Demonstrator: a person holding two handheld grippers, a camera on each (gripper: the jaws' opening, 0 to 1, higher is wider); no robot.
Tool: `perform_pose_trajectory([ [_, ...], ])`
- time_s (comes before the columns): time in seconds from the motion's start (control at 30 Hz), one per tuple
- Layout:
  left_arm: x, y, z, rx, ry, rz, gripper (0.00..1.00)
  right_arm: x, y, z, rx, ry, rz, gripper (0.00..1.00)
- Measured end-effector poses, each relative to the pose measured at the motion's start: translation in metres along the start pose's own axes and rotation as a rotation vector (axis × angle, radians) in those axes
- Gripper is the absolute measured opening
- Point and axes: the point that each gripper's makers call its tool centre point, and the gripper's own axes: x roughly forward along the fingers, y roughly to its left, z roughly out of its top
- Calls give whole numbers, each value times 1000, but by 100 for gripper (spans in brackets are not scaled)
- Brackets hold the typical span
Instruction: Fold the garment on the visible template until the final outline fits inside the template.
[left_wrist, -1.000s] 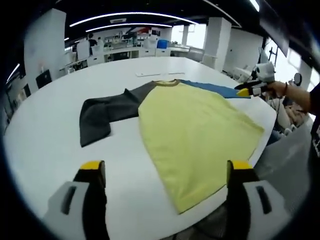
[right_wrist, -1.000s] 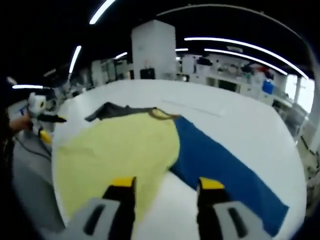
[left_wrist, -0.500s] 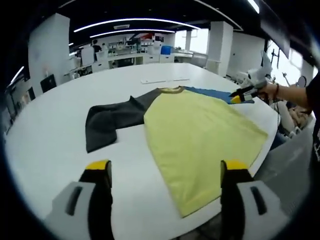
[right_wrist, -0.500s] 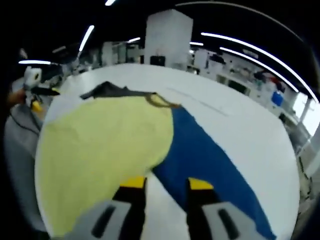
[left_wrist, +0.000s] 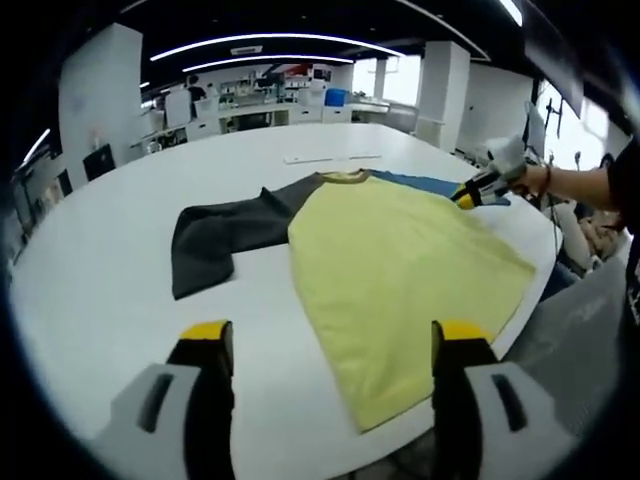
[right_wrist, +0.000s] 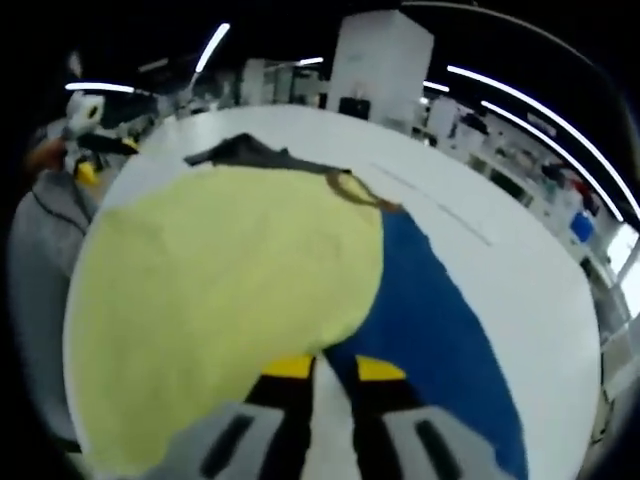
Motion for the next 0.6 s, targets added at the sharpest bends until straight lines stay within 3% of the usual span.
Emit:
perform_pose_trajectory([
  [0.33, -1, 2, 0, -15, -4, 11, 75, 3, 1, 1, -49, 11, -9, 0],
  [0.6, 0, 1, 3, -11, -14, 14, 74, -5, -11, 6, 2, -8, -55, 0],
])
